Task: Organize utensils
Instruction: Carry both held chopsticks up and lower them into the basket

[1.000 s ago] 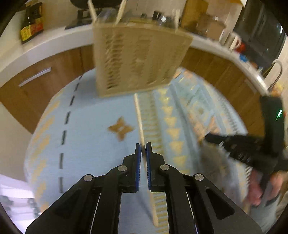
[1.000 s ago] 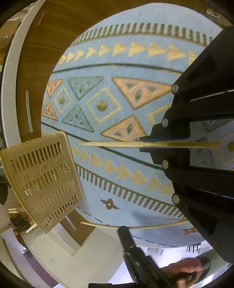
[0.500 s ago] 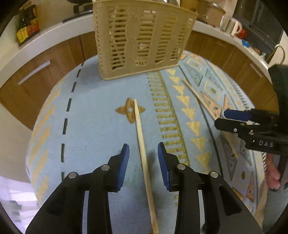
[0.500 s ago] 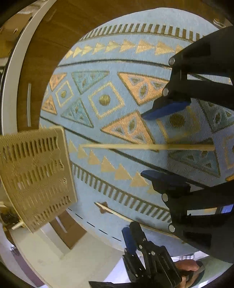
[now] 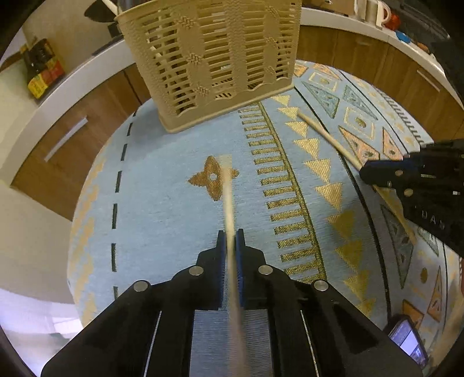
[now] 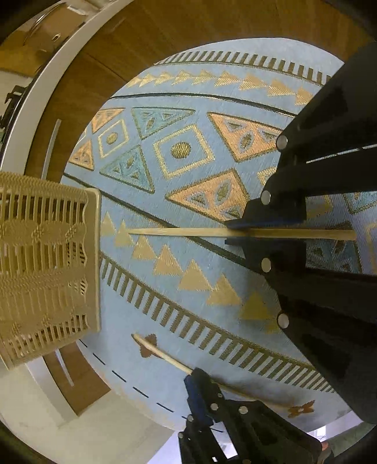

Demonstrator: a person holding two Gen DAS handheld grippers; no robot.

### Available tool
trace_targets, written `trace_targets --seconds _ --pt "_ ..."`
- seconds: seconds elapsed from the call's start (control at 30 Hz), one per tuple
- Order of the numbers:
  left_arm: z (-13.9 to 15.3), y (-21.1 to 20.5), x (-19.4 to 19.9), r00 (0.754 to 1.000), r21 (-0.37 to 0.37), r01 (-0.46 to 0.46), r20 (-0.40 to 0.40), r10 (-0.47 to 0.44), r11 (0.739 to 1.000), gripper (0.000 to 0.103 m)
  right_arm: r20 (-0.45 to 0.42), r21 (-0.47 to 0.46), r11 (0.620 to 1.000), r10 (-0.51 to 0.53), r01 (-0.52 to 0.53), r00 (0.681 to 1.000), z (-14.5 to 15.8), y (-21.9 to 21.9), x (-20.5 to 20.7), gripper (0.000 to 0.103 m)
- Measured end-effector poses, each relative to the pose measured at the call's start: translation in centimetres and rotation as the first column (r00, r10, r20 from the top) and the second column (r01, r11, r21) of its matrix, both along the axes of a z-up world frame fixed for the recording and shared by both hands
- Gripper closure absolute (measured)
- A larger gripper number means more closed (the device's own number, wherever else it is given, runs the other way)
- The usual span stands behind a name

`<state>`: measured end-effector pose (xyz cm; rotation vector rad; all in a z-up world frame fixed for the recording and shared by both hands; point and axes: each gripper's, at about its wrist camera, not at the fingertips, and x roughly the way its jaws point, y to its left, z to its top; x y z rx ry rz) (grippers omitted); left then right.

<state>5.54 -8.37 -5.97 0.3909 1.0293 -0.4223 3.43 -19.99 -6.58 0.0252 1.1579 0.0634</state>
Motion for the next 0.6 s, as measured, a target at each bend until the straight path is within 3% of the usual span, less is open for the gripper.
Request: trace_targets --seconds 0.2,0.3,0.6 --pt "2.3 1.1 -0.8 0.999 -0.148 -0.012 0.045 0.018 0.989 0.099 0.073 0.101 0.995 0.019 -0.026 0.997 1.8 -0.9 -1.6 0.099" --pt "4.7 1.5 -1.5 0.994 -0.232 0.012 0.105 0.013 0.973 0.099 0.128 0.147 0.988 0.031 -0.050 0.991 3.4 -1.3 -2.3 0.099" --pt "12.1 2.3 -2.1 0.969 -0.472 0.070 0.241 0.052 0.879 0.099 0.334 0.196 0.972 0.057 -0.129 0.941 10.1 -1.7 -1.9 0.099"
